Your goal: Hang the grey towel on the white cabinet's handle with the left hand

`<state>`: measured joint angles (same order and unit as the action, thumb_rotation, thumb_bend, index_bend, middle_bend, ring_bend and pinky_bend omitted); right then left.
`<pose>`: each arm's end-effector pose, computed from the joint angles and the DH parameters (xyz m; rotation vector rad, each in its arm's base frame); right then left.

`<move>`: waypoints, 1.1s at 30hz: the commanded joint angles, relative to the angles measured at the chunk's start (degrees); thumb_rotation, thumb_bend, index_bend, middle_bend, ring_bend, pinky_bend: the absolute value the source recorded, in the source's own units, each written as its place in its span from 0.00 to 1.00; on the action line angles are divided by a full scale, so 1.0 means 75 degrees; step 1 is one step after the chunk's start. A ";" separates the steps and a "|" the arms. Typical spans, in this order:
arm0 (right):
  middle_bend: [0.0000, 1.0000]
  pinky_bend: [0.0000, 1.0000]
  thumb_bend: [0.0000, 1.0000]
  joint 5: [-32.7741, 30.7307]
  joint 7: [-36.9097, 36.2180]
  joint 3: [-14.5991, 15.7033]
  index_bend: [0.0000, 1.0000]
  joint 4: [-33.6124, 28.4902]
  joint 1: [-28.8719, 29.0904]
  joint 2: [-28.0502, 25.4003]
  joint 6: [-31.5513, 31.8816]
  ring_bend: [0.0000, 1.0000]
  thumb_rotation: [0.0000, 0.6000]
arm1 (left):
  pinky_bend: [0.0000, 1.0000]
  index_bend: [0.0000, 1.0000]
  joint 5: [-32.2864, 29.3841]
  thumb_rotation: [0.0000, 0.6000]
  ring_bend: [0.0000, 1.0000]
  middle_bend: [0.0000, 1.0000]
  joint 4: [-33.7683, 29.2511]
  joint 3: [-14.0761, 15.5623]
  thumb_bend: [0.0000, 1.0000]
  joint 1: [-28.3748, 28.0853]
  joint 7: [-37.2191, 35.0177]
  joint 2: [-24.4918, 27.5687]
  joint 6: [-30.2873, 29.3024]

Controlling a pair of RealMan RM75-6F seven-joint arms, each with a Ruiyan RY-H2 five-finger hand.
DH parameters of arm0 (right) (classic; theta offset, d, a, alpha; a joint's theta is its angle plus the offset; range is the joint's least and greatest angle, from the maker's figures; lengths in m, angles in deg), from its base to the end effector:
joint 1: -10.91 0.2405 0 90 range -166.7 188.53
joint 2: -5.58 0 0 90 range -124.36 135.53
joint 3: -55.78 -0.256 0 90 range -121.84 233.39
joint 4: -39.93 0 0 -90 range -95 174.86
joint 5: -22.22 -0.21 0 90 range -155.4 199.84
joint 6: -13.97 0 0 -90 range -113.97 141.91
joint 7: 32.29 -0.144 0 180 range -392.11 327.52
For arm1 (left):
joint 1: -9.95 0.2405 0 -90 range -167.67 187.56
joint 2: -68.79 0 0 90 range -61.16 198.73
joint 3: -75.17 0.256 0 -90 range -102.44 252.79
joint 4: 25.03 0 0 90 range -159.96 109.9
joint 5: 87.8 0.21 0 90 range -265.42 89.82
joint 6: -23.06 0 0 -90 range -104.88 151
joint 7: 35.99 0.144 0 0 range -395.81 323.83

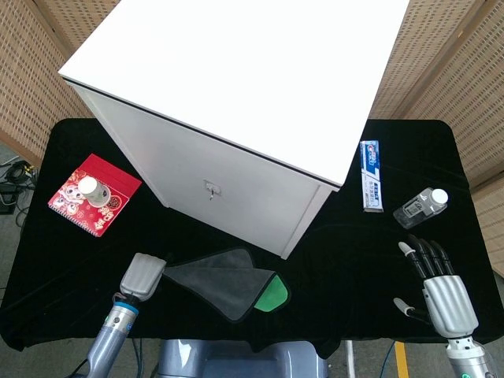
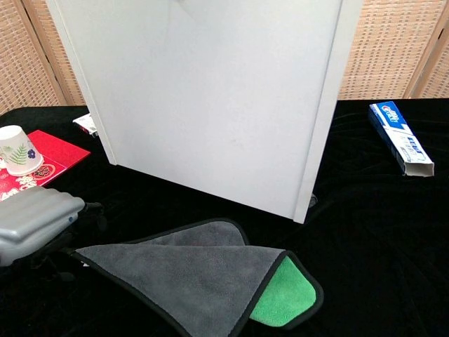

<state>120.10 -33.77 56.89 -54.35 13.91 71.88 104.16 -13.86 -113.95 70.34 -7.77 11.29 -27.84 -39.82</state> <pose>-0.2789 -0.1534 0.1367 1.4965 -0.9046 1.0849 -0.2073 0.2194 -0.0556 -1.8808 -0.7894 -0.6082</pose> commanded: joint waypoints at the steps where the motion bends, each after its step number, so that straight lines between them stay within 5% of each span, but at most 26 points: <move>1: 0.00 0.00 0.12 0.0000 -0.0050 -0.0017 0.08 -0.0003 0.0012 -0.0029 0.0005 0.00 1.00 | 0.70 0.33 -0.0377 1.00 0.79 0.86 0.0179 -0.0132 0.11 -0.0277 0.0351 -0.0327 0.0135; 13: 0.00 0.00 0.12 -0.0025 -0.0149 -0.0027 0.08 0.0019 0.0011 -0.0041 0.0008 0.00 1.00 | 0.70 0.37 -0.1037 1.00 0.79 0.86 0.0623 0.0022 0.17 -0.0702 0.0756 -0.1007 0.0159; 15: 0.00 0.00 0.12 -0.0019 -0.0161 -0.0026 0.08 0.0019 0.0008 -0.0046 0.0017 0.00 1.00 | 0.70 0.40 -0.1018 1.00 0.79 0.86 0.0714 0.0083 0.24 -0.0721 0.0781 -0.1081 0.0073; 17: 0.00 0.00 0.12 -0.0001 -0.0177 -0.0030 0.08 0.0017 0.0007 -0.0051 0.0039 0.00 1.00 | 0.70 0.51 -0.0785 1.00 0.79 0.87 0.0815 0.0154 0.43 -0.0724 0.0659 -0.1149 -0.0137; 19: 0.00 0.00 0.12 0.0010 -0.0183 -0.0029 0.08 0.0020 0.0005 -0.0052 0.0049 0.00 1.00 | 0.70 0.63 -0.0460 1.00 0.79 0.87 0.0922 0.0232 0.55 -0.0717 0.0480 -0.1175 -0.0368; 22: 0.00 0.00 0.12 0.0016 -0.0178 -0.0028 0.08 0.0029 0.0008 -0.0044 0.0043 0.00 1.00 | 0.70 0.77 0.0408 1.00 0.79 0.88 0.1106 0.0388 0.59 -0.0756 0.0140 -0.1101 -0.0898; 28: 0.00 0.00 0.12 0.0024 -0.0186 -0.0033 0.08 0.0033 -0.0003 -0.0040 0.0074 0.00 1.00 | 0.70 0.79 0.1861 1.00 0.79 0.88 0.1028 0.0643 0.58 -0.0957 0.0003 -0.0575 -0.1622; 33: 0.00 0.00 0.12 0.0047 -0.0198 -0.0036 0.08 0.0008 -0.0019 -0.0054 0.0123 0.00 1.00 | 0.70 0.80 0.3957 1.00 0.79 0.88 0.0729 0.0834 0.55 -0.1654 -0.0194 0.0750 -0.2170</move>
<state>120.45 -35.25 56.63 -54.28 13.77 71.48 105.09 7.55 -107.03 75.30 -16.77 11.36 -28.50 -52.58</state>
